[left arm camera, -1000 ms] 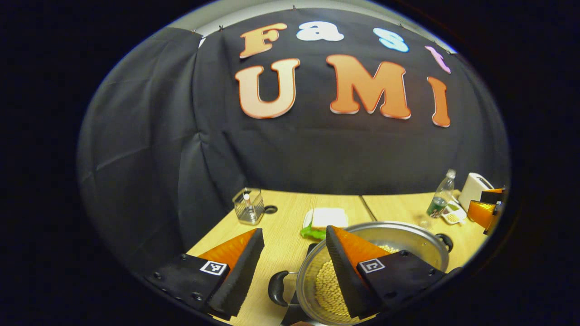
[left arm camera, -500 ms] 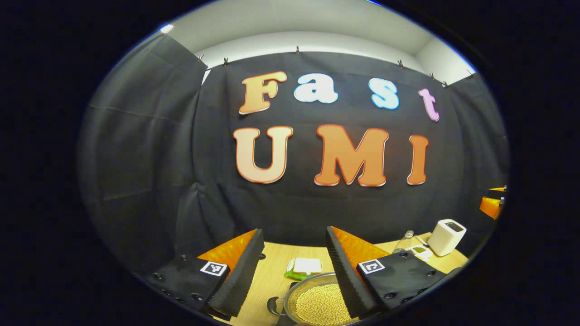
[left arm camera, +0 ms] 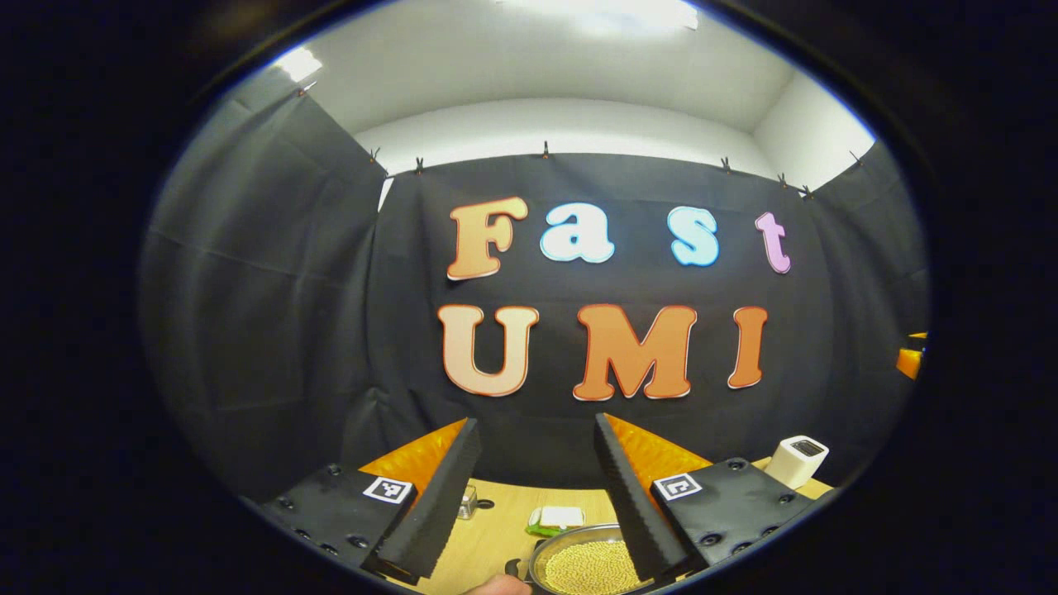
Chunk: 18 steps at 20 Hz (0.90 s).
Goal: First push the handle of the pot to place it horizontally, then grasp the pot with both hands and set it on the induction cooktop.
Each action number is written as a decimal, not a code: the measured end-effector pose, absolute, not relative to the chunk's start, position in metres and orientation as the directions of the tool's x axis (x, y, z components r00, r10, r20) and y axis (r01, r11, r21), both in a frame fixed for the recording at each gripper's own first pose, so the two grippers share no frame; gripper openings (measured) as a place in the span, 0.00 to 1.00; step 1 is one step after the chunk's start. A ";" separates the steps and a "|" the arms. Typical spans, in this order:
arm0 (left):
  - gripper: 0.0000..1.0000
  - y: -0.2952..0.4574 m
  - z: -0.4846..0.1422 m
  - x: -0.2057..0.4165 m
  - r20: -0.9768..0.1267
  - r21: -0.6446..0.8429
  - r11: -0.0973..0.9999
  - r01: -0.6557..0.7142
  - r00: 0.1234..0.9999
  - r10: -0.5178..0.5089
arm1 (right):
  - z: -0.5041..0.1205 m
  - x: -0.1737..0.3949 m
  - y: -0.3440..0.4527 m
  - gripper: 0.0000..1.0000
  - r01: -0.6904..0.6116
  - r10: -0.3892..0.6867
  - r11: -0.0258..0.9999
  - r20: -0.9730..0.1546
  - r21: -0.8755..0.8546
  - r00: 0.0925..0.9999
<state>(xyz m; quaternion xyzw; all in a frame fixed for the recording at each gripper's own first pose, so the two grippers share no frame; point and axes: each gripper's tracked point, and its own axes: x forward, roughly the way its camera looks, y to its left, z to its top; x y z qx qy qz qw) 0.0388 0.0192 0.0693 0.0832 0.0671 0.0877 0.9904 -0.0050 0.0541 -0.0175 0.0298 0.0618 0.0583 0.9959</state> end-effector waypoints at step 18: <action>0.98 -0.019 0.164 -0.003 0.027 0.225 0.955 -0.194 0.981 0.192 | 0.066 -0.027 0.070 0.95 -0.228 0.226 0.967 0.028 0.111 0.974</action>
